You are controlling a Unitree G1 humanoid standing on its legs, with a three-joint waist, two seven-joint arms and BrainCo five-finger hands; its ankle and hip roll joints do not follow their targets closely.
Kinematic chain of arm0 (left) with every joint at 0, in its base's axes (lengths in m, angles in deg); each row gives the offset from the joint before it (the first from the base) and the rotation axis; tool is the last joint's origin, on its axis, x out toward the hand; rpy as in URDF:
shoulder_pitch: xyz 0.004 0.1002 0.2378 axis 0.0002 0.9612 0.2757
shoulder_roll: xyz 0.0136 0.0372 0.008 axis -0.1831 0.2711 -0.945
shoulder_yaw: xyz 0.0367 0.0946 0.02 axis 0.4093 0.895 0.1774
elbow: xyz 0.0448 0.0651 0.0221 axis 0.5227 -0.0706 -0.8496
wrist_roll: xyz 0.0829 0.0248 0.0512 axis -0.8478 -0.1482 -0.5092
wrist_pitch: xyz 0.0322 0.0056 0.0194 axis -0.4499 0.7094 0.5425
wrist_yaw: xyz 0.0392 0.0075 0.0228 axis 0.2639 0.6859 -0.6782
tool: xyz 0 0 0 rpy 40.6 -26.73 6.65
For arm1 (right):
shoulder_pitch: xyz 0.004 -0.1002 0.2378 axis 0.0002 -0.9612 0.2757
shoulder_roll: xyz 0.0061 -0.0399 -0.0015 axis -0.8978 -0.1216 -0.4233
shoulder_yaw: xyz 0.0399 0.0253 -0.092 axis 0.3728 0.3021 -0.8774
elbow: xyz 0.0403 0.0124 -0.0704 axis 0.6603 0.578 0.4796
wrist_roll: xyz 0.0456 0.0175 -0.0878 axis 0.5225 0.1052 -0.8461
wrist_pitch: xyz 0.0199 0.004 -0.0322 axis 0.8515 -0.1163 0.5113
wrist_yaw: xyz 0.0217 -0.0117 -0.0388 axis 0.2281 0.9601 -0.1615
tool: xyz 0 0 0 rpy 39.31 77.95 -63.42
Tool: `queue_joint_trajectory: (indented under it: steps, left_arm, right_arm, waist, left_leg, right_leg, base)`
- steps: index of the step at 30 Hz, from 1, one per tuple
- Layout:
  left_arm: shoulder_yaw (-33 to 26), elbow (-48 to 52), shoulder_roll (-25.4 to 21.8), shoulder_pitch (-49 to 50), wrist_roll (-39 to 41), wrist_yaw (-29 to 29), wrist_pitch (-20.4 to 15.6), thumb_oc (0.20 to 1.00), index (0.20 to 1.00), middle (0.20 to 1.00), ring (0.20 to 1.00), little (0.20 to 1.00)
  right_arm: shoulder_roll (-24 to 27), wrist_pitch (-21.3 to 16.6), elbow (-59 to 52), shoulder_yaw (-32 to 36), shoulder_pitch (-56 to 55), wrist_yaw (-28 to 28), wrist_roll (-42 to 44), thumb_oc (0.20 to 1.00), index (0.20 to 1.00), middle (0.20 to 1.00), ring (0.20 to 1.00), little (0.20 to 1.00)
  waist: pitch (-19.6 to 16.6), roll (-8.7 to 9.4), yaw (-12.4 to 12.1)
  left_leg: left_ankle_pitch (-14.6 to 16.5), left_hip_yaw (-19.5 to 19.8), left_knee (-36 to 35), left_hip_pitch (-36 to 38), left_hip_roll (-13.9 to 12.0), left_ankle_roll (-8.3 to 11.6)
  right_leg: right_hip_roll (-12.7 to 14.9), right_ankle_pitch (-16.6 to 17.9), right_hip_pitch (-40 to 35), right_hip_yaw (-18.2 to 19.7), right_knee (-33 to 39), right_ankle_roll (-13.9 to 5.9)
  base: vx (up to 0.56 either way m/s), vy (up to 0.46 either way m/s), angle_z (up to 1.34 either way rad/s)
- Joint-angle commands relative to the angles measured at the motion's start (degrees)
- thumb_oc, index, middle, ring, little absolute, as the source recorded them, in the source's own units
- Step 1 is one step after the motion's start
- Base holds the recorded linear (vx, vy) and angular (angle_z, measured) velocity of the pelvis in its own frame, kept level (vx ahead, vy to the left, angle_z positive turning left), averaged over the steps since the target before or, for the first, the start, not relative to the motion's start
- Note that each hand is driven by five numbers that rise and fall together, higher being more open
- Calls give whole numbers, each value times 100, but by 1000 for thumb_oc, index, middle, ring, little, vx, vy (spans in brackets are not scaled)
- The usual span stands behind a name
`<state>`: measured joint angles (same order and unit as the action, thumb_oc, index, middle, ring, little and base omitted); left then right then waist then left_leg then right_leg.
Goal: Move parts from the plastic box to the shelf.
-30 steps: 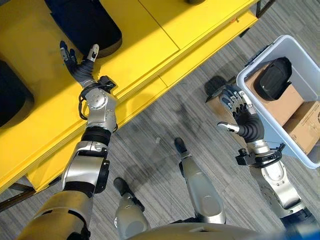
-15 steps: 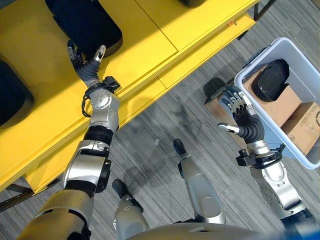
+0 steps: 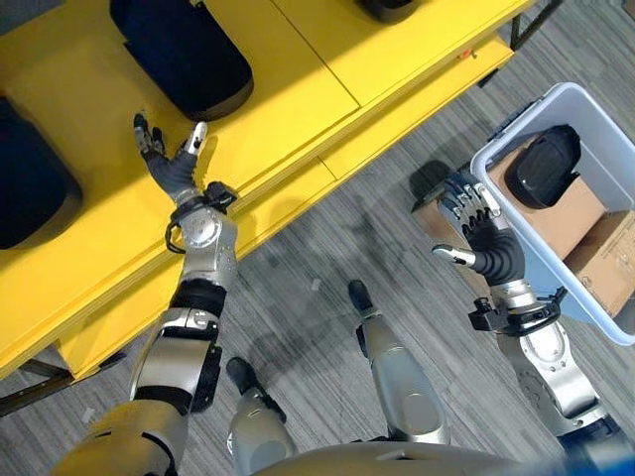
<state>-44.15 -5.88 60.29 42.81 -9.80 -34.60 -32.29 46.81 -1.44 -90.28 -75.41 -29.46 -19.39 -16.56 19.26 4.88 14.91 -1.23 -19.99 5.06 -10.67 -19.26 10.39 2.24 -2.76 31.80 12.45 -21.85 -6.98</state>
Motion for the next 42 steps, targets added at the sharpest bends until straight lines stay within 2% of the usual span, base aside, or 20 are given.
queue_joint_trajectory:
  steps: [1,9,10,11,15,19,21,26,27,30,31,32,33,34,35,36,37,38,39,42]
  left_arm:
    - [-274,-455,117,217,235,26,90,1000,1000,1000,1000,1000]
    - [-59,384,514,1206,88,272,75,1000,1000,1000,1000,1000]
    - [193,1002,633,1693,-34,509,122,1000,1000,1000,1000,1000]
    - [193,1008,633,1699,-35,507,125,1000,1000,1000,1000,1000]
    - [834,2277,575,2706,71,1469,359,1000,1000,1000,1000,1000]
    - [1162,2939,449,3263,482,2188,558,1000,1000,1000,1000,1000]
    - [1409,3577,164,3737,651,2784,798,1000,1000,1000,1000,1000]
    - [1605,4064,-15,4109,902,3264,997,1000,1000,1000,1000,1000]
    - [1653,4279,-50,4233,970,3395,1047,1000,1000,1000,1000,1000]
    - [1607,4500,-107,4369,1054,3601,1071,1000,1000,1000,1000,1000]
    - [1495,4614,-181,4372,1090,3646,1084,1000,1000,1000,1000,1000]
    - [1451,4616,-212,4384,1027,3657,1069,1000,1000,1000,1000,1000]
    - [1268,4623,-232,4484,1024,3671,1066,1000,1000,1000,1000,1000]
    - [1222,4644,-240,4550,1005,3683,1060,1000,1000,1000,1000,1000]
    - [1201,4662,-231,4670,942,3729,1064,1000,1000,1000,1000,1000]
    - [1199,4657,-214,4713,907,3748,1078,1000,1000,1000,1000,1000]
    - [1180,4677,-188,4785,809,3710,1091,1000,1000,1000,1000,1000]
    - [1134,4720,-146,4875,782,3697,1090,1000,1000,1000,1000,1000]
    - [1115,4716,-102,4915,805,3686,1101,1000,1000,1000,1000,1000]
    - [1085,4695,-35,4880,781,3700,1049,1000,1000,1000,1000,1000]
  right_arm:
    - [173,-394,-483,315,-118,-11,33,1000,1000,1000,1000,1000]
    - [149,-333,-469,322,-45,19,-1,1000,1000,1000,1000,1000]
    - [80,-307,-419,353,13,70,-76,1000,1000,1000,1000,1000]
    - [80,-308,-418,352,11,70,-77,1000,1000,1000,1000,1000]
    - [-55,-181,-175,339,228,111,-190,1000,1000,1000,1000,1000]
    - [-103,-103,-64,343,288,157,-272,1000,1000,1000,1000,1000]
    - [-62,-51,108,432,271,133,-272,1000,1000,1000,1000,1000]
    - [38,1,141,608,92,19,-276,1000,1000,1000,1000,1000]
    - [91,3,162,731,-46,-8,-325,1000,1000,1000,1000,1000]
    - [180,10,384,887,-238,-39,-409,1000,1000,1000,1000,1000]
    - [225,27,563,986,-301,-52,-410,1000,1000,1000,1000,1000]
    - [214,28,581,1027,-343,-84,-378,1000,1000,1000,1000,1000]
    - [187,51,633,1136,-458,-182,-312,1000,1000,1000,1000,1000]
    - [175,55,624,1167,-496,-232,-300,1000,1000,1000,1000,1000]
    - [94,71,612,1201,-647,-331,-267,1000,1000,1000,1000,1000]
    - [22,77,694,1225,-727,-374,-225,1000,1000,1000,1000,1000]
    - [-92,110,762,1161,-722,-393,-191,1000,1000,1000,1000,1000]
    - [-154,132,787,1090,-672,-427,-177,1000,1000,1000,1000,1000]
    - [-194,156,830,997,-611,-451,-124,1000,1000,1000,1000,1000]
    - [-331,200,795,992,-717,-522,-22,1000,1000,1000,1000,1000]
  waist:
    - [217,89,40]
    - [283,42,-143]
    - [322,-8,-223]
    - [322,-7,-223]
    - [219,-211,-355]
    - [78,-414,-439]
    - [-177,-642,-554]
    - [-474,-844,-651]
    - [-582,-904,-686]
    - [-719,-911,-746]
    - [-770,-770,-883]
    - [-795,-706,-911]
    - [-865,-589,-929]
    - [-910,-570,-936]
    - [-968,-495,-975]
    - [-990,-469,-1019]
    - [-1052,-433,-1130]
    - [-1055,-452,-1216]
    - [-1099,-452,-1215]
    - [-1232,-420,-1122]
  left_leg:
    - [193,537,871,-176,-284,126]
    - [183,648,871,-127,-229,76]
    - [-1,664,821,-140,-208,16]
    - [-1,664,818,-136,-208,16]
    - [-146,723,560,214,-184,-30]
    - [-369,757,262,537,-229,-40]
    - [-773,826,-165,840,-372,-39]
    - [-1263,922,-524,1094,-533,-30]
    - [-1515,1016,-628,1130,-573,-9]
    - [-1817,1309,-322,967,-494,-46]
    - [-1855,2011,126,713,36,-238]
    - [-1698,2113,206,650,311,-298]
    - [-1009,2141,291,575,987,-474]
    - [-796,2110,254,566,1148,-532]
    - [-156,2212,271,577,1907,-783]
    - [-5,2451,279,530,2334,-870]
    - [-21,3145,279,389,2915,-998]
    - [92,3681,310,455,3179,-1110]
    - [105,3874,231,511,3264,-1184]
    - [-57,3437,-176,688,2978,-1207]
  right_leg:
    - [34,187,-198,-249,-109,-51]
    - [116,199,-387,-311,-101,-38]
    - [134,353,-442,-331,-47,-2]
    - [134,354,-446,-332,-45,-2]
    - [114,254,-757,-372,-78,28]
    - [84,100,-1000,-462,-128,67]
    - [-43,-116,-1173,-627,-230,148]
    - [-187,-396,-1290,-797,-485,258]
    - [-236,-507,-1346,-861,-576,318]
    - [-276,-480,-1609,-902,-266,467]
    - [-167,-256,-1977,-874,424,541]
    - [-146,-195,-2155,-868,682,554]
    - [-125,70,-2514,-867,1262,524]
    - [-121,152,-2576,-864,1380,515]
    - [-118,320,-2772,-870,1693,503]
    - [-181,400,-2832,-850,1810,494]
    - [-361,584,-2829,-658,1977,473]
    - [-475,576,-2876,-482,2017,479]
    - [-551,644,-2869,-328,2062,472]
    - [-558,733,-3016,-304,2298,460]
  base:
    - [-6,4,13]
    - [-10,4,10]
    - [-90,-27,12]
    - [-89,-29,16]
    - [40,-11,11]
    - [65,-53,5]
    - [115,-121,17]
    - [65,-121,9]
    - [63,-198,37]
    - [92,-184,26]
    - [144,-184,-2]
    - [210,-277,-1]
    - [145,-218,-15]
    - [143,-223,-33]
    - [87,-132,-40]
    - [99,-171,-31]
    - [77,-123,-14]
    - [45,-82,-26]
    - [41,-14,-64]
    - [64,37,-118]
